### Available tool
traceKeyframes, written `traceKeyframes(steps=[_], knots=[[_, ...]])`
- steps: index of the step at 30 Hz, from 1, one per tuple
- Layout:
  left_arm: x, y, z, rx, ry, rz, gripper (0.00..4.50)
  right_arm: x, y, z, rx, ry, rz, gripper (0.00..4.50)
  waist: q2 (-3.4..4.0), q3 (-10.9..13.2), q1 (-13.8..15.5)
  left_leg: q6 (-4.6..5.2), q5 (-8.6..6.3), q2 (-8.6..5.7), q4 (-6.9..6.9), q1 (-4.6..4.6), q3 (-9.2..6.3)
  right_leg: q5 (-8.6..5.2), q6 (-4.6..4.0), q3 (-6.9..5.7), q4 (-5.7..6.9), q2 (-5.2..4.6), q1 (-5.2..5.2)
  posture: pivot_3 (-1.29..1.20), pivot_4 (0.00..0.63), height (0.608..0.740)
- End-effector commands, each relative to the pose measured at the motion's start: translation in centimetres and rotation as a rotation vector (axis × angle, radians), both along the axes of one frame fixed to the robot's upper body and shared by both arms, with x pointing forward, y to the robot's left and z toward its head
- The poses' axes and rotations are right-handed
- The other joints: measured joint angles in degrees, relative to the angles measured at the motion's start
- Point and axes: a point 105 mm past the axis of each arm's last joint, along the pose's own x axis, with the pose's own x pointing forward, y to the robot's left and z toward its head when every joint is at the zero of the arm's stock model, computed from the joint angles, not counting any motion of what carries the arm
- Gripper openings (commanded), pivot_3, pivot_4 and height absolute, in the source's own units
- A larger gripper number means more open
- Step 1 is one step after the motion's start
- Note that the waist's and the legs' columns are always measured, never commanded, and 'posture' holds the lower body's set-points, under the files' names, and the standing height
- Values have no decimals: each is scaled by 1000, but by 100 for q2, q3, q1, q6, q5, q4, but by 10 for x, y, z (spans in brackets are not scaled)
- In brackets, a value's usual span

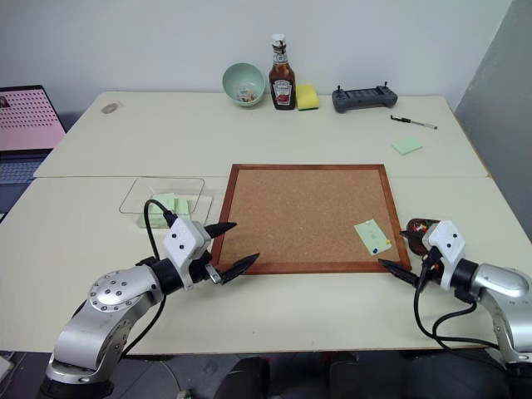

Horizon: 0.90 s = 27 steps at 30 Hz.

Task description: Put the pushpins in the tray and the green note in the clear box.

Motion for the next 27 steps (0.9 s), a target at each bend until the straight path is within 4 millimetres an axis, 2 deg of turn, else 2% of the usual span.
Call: traceKeyframes(steps=[1, 14, 18, 22, 27], knots=[[-2, -5, 14, -14, -32, -28, 4500, 1, 5, 13, 2, -43, 27, 4459, 0, 0, 2, 0, 0, 0, 0, 0, 0, 0, 0, 0, 0, 0, 0, 0, 150, 740], [-2, -9, 20, -22, -44, -80, 4500, -1, 6, 9, 6, -35, 34, 4459, 0, 0, 1, 0, 0, 0, 0, 0, 0, 0, 0, 0, 0, 0, 0, 0, 150, 740], [-3, -13, 21, -19, -58, -122, 3950, -2, 6, 8, 10, -39, 29, 4500, 0, 0, 2, 0, 0, 0, 0, 0, 0, 0, 0, 0, 0, 0, 0, 0, 150, 740], [-1, -17, 16, 15, -48, -158, 3008, -5, 5, 7, 12, -44, 23, 4500, 0, 0, 3, 0, 0, 0, 0, 0, 0, 0, 0, 0, 0, 0, 1, 0, 150, 740], [6, -27, 15, 26, -33, -211, 2202, -10, 8, 7, 21, -50, 12, 4500, 0, 0, 0, 0, 0, -1, 0, 0, 0, 0, 0, 0, 0, 0, 1, 0, 150, 740]])
